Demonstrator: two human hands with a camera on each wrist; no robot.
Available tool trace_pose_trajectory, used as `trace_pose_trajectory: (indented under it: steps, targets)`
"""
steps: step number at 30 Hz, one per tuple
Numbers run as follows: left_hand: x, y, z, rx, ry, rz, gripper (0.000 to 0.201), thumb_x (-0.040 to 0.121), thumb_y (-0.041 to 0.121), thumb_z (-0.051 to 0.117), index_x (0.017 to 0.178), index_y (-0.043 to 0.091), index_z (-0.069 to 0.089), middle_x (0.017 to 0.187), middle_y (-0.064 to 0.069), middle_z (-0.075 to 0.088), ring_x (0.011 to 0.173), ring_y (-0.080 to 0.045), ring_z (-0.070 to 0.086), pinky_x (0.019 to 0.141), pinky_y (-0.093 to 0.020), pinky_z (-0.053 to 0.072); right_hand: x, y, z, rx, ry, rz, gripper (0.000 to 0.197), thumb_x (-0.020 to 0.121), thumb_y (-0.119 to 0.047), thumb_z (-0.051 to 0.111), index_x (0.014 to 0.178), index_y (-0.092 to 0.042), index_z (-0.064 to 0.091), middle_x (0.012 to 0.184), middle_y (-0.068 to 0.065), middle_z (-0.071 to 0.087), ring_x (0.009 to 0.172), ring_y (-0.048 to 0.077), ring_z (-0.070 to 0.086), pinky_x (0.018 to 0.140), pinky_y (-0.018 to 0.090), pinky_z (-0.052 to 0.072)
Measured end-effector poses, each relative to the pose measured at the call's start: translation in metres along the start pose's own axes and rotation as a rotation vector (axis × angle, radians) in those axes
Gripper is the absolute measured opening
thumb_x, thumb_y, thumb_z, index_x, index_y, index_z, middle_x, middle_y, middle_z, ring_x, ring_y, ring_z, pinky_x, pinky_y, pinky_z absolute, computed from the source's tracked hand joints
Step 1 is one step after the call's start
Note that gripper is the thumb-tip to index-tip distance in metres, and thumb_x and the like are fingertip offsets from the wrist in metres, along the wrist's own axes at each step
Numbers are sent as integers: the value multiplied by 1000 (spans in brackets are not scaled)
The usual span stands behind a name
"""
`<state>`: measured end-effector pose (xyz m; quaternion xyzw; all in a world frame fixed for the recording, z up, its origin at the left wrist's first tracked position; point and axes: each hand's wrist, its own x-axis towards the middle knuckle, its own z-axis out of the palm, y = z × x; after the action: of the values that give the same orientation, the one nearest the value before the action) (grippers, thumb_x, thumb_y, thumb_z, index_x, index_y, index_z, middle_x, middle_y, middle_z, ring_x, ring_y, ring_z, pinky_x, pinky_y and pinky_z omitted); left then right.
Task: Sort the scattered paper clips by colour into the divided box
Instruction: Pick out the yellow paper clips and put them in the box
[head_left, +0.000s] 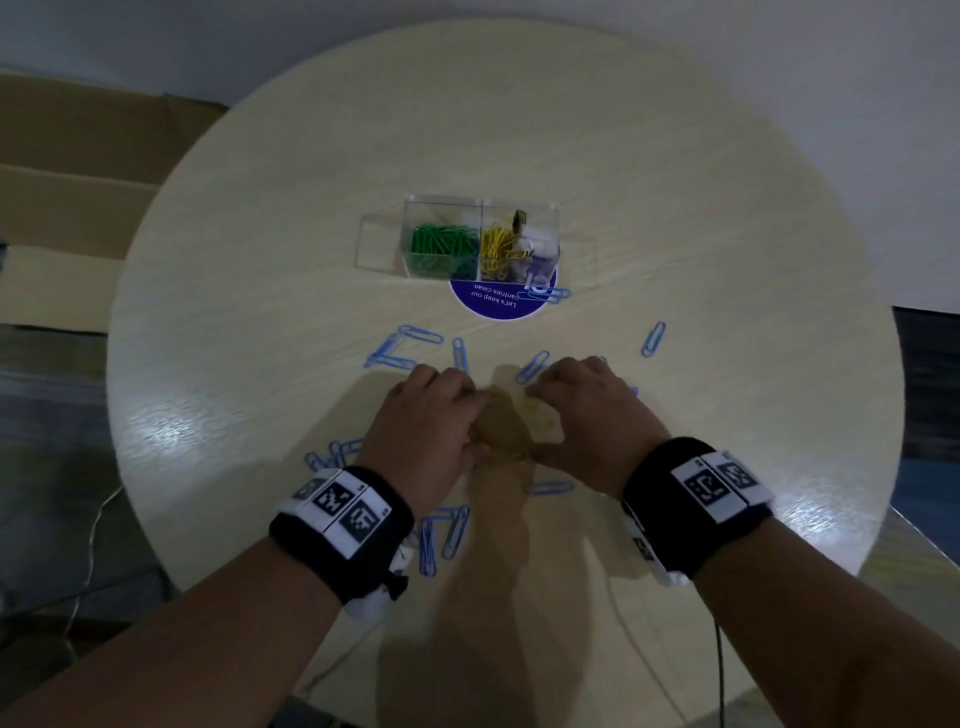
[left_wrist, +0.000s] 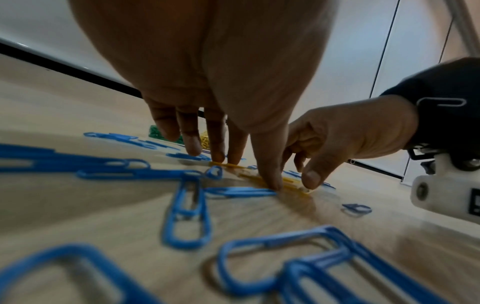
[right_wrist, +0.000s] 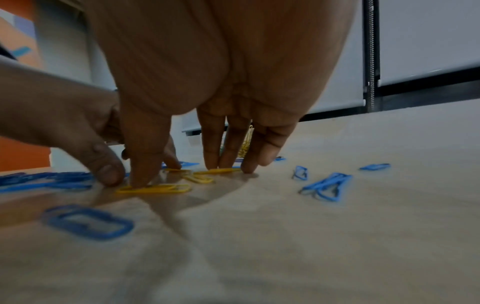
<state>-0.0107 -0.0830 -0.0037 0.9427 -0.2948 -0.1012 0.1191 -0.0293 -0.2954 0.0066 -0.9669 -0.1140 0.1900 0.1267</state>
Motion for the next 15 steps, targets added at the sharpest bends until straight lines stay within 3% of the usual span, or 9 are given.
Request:
trace_pose_trajectory:
  steps: [5,8,11,15]
  targets:
    - [2,-8,0,-5,58,3,16,77,32,71,91,23,70,89,4,62,89,-27,53,72,-40,48,-14,6,11,63,175,12,23,74,-24,71,96,-19,71,93,7,63,84,33,57,81,38,48]
    - [3,-9,2,-100,79,14,21,75,23,73,96,18,70,90,-3,66,86,-32,57,73,-42,51,-19,7,14,75,178,23,21,78,-25,65,97,-19,71,93,6,63,86,31,59,80,36,48]
    - [5,-3,5,-145,71,37,35,73,25,79,105,11,70,95,-7,68,88,-32,60,77,-41,53,-24,10,16,73,171,19,31,73,-25,70,103,-17,71,95,7,64,87,31,59,82,36,50]
    - [4,0,12,-72,45,124,10,77,18,72,86,14,70,87,-4,64,83,-28,56,71,-40,52,-30,3,17,-23,169,-13,13,75,-22,64,86,-23,71,83,1,64,77,28,59,69,33,52]
